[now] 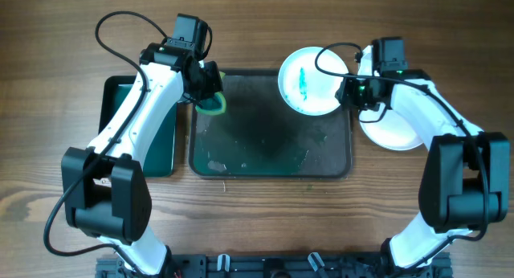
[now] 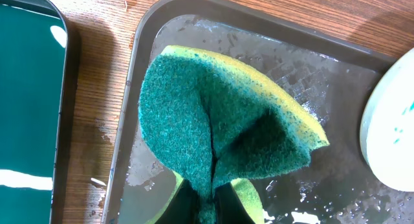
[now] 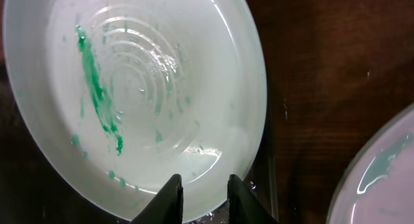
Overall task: Clean dirty plates on tray and stack at the side
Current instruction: 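Grasp the last stained plate with the right gripper and drag it center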
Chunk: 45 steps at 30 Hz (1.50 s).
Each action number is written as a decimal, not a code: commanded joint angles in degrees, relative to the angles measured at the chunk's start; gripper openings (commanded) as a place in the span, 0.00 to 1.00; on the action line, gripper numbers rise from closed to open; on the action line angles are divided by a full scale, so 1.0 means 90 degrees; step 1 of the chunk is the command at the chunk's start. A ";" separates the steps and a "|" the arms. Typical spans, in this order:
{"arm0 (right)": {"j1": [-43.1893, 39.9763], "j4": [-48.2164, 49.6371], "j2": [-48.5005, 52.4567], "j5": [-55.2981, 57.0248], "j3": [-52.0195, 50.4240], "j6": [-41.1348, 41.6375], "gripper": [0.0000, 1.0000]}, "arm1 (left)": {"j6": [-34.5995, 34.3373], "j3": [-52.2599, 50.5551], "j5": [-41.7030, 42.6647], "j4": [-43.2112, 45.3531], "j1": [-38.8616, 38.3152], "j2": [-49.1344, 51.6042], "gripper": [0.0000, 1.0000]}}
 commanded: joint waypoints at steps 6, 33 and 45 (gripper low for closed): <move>0.0257 -0.0240 0.0175 0.1008 -0.0080 0.1596 0.29 | 0.0080 0.0087 0.0051 0.0015 0.0007 -0.0073 0.04; 0.1457 -0.1838 0.0041 -0.0029 -0.0078 -0.0372 0.15 | 0.0078 0.0087 0.0053 0.0039 0.0007 -0.0073 0.04; 0.1511 -0.0503 0.0044 0.0500 -0.0078 -0.2594 0.57 | 0.0078 0.0087 0.0056 0.0032 0.0007 -0.0073 0.04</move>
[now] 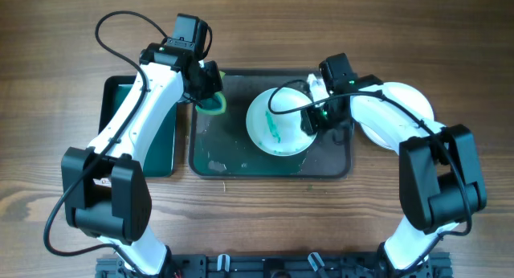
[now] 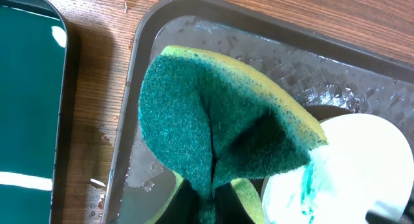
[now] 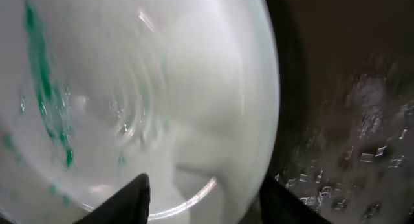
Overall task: Clean dirty plates on tray and stack at the side
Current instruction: 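Grasp the last stained plate with the right gripper and drag it center, then scrub the held plate with the sponge in the left gripper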
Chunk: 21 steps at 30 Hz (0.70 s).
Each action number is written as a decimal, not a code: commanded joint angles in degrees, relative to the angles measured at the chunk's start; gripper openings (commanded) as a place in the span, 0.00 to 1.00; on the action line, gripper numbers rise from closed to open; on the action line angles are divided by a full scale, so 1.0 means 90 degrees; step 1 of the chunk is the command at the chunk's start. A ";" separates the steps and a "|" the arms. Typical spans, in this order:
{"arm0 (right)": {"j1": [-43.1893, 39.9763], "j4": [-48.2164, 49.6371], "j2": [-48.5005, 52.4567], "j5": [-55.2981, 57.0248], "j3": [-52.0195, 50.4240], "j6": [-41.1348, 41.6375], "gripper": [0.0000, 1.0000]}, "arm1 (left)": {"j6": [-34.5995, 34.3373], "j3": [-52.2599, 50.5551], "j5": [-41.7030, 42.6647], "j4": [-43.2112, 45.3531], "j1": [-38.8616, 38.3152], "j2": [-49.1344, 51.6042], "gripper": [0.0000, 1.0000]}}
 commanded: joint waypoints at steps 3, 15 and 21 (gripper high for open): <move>0.0007 0.0804 -0.0061 0.0148 -0.0007 -0.0515 0.56 | 0.0080 0.0087 0.0053 -0.0005 0.0007 -0.0073 0.04; -0.0236 0.0328 0.0372 0.0029 -0.0007 0.1069 0.12 | 0.0078 0.0087 0.0053 -0.0002 0.0007 -0.0073 0.04; -0.0236 -0.0109 0.0369 -0.1525 0.0080 0.1280 0.04 | 0.0078 -0.0155 0.0056 0.0041 -0.0022 -0.0070 0.04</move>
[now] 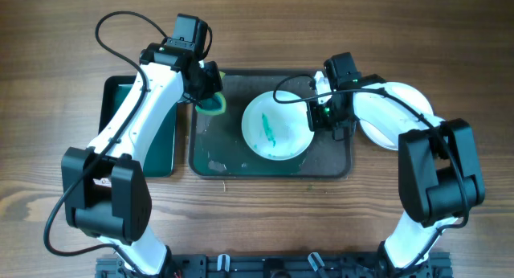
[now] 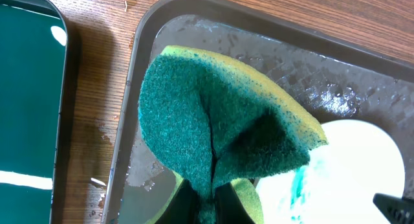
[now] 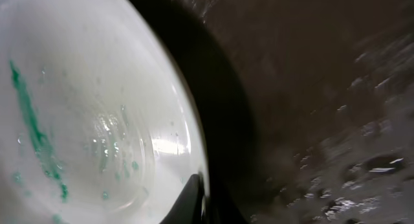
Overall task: Clean dirty plates on tray and stack at the side
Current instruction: 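Scrub the held plate with the sponge in the left gripper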
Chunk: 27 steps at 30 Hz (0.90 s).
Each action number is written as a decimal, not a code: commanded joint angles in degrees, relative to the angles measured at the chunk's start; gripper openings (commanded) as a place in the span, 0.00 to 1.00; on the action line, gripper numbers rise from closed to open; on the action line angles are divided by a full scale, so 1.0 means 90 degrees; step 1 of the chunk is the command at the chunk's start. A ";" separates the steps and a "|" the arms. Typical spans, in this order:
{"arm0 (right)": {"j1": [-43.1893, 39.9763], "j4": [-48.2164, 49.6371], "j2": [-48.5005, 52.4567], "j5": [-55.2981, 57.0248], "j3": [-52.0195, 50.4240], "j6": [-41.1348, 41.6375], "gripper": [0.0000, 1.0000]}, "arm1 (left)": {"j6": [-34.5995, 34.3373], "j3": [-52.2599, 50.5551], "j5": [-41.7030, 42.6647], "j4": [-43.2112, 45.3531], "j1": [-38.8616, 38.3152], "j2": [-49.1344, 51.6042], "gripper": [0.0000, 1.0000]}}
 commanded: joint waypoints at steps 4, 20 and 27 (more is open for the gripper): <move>0.0155 0.0284 0.0131 -0.1547 0.0066 0.1549 0.04 | 0.0058 -0.0367 0.0087 0.0209 -0.0175 -0.0019 0.04; 0.0787 0.0721 0.0134 -0.0340 0.0017 0.2776 0.04 | -0.0639 -0.1073 0.0175 0.0801 -0.0797 0.0355 0.04; 0.0833 0.0862 0.0134 -0.0155 0.0017 0.2907 0.04 | -0.1282 -0.1073 -0.0002 0.0928 -0.1258 0.1379 0.04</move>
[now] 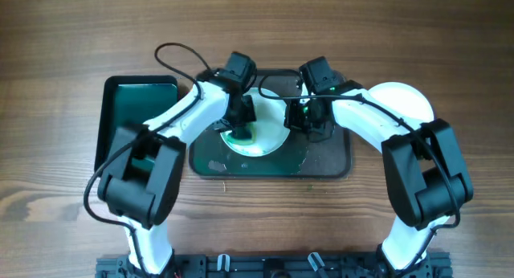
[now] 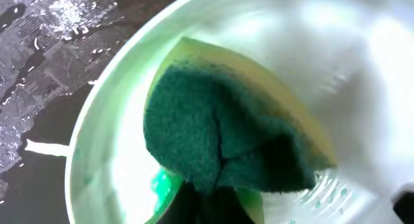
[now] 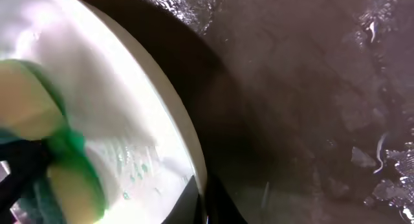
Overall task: Clean dirty plates on tray and stack at the side
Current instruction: 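Scrub the held plate with the sponge in the left gripper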
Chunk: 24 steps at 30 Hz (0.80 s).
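A white plate (image 1: pixel 271 138) smeared with green lies in the middle of the dark wet tray (image 1: pixel 329 159). My left gripper (image 1: pixel 239 117) is shut on a folded green-and-yellow sponge (image 2: pixel 226 130), which presses into the plate (image 2: pixel 116 153) beside a green smear. My right gripper (image 1: pixel 309 122) is shut on the plate's right rim; in the right wrist view the rim (image 3: pixel 194 153) runs between its fingers (image 3: pixel 191 204). The sponge (image 3: pixel 39 120) shows at that view's left edge.
A stack of clean white plates (image 1: pixel 405 97) sits on the wooden table right of the tray. A dark green tray (image 1: pixel 132 117) lies to the left. Water films the dark tray's floor (image 3: pixel 310 88).
My left gripper has moved with the sponge from the tray's far left corner onto the plate. The plate and my right gripper now sit slightly further left.
First my right gripper held the dirty plate at the tray's far right corner while the left held the sponge at the far left corner. Then the plate was in the tray's middle, still gripped by the rim. Now the sponge rests on it.
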Each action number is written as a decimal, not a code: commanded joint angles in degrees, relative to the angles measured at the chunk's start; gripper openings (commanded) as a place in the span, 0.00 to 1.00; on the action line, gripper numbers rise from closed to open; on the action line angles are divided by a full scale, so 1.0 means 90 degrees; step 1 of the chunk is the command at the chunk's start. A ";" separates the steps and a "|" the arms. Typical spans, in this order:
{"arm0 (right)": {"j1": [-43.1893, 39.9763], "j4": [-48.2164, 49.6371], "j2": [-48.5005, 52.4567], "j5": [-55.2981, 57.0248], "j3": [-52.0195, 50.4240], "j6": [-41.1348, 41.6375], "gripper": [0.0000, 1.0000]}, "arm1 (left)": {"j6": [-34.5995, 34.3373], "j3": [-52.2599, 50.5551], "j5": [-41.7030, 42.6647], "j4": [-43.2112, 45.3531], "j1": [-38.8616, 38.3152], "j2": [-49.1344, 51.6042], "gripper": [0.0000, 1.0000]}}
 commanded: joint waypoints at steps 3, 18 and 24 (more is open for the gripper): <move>0.0029 0.0085 0.0061 0.0024 0.0019 0.0143 0.04 | 0.0872 -0.0075 0.1766 0.0170 0.0017 0.0648 0.04; 0.0032 0.0075 0.0061 0.0022 0.0019 0.0090 0.04 | -0.0231 0.0121 -0.2103 0.0801 0.0335 0.0646 0.04; 0.0032 0.0027 0.0061 0.0017 0.0019 0.0041 0.04 | -0.0840 0.0238 -0.3096 0.0024 0.0318 0.0646 0.04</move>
